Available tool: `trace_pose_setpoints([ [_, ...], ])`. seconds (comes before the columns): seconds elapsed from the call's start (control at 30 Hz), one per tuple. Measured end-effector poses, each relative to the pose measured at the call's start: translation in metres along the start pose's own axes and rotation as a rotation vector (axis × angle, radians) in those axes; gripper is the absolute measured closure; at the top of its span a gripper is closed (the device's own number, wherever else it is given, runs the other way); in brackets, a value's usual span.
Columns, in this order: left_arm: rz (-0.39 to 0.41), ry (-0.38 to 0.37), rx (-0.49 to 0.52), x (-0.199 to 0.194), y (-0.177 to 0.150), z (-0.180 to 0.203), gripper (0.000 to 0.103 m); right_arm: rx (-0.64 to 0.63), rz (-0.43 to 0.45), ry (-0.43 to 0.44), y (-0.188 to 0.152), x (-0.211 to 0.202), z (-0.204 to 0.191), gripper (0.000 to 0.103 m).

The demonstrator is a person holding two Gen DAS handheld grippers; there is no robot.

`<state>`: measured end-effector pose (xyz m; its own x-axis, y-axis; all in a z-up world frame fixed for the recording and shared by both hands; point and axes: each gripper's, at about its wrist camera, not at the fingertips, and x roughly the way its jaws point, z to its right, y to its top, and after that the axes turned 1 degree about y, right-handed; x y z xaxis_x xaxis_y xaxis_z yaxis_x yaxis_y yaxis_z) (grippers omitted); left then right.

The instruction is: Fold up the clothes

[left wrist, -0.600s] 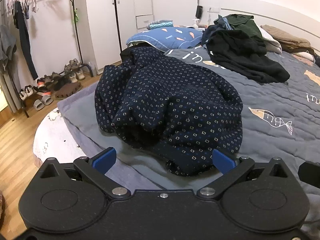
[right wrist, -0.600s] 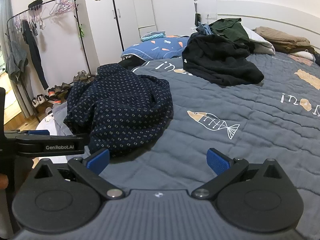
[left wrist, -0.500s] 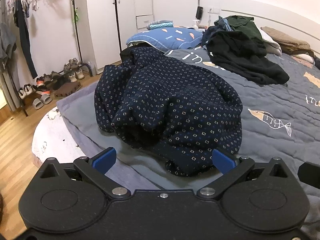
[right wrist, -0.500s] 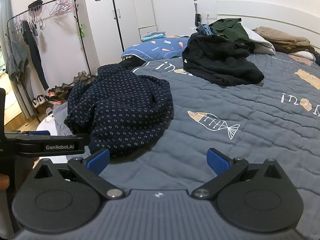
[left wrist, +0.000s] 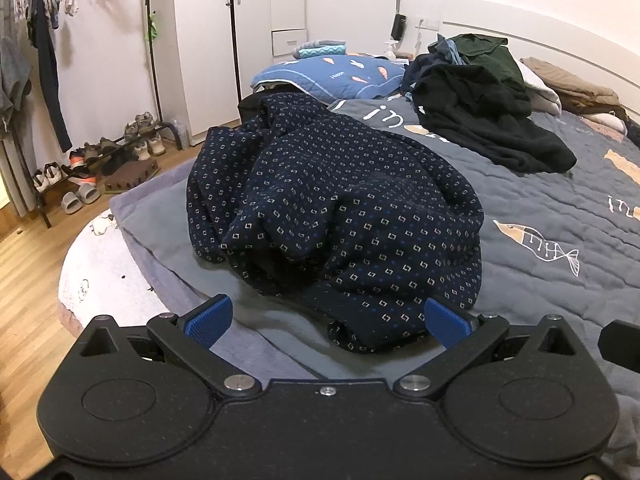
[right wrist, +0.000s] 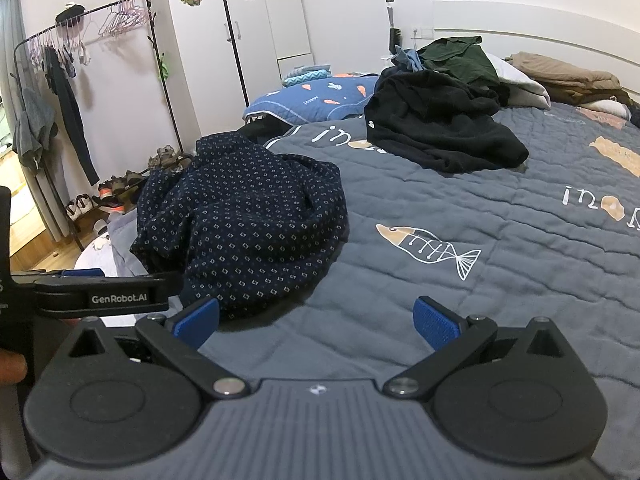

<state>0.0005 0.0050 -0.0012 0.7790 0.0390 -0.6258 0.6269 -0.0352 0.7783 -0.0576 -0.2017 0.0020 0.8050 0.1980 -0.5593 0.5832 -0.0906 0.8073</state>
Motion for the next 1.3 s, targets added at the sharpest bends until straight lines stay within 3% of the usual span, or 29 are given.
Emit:
trace_pose_setpoints([
  [1.3, -0.021, -0.009, -0.013, 0.0058, -0.0012, -0.0037, 0.0, 0.004, -0.011, 0.006, 0.0, 0.0021, -0.0009, 0.0],
])
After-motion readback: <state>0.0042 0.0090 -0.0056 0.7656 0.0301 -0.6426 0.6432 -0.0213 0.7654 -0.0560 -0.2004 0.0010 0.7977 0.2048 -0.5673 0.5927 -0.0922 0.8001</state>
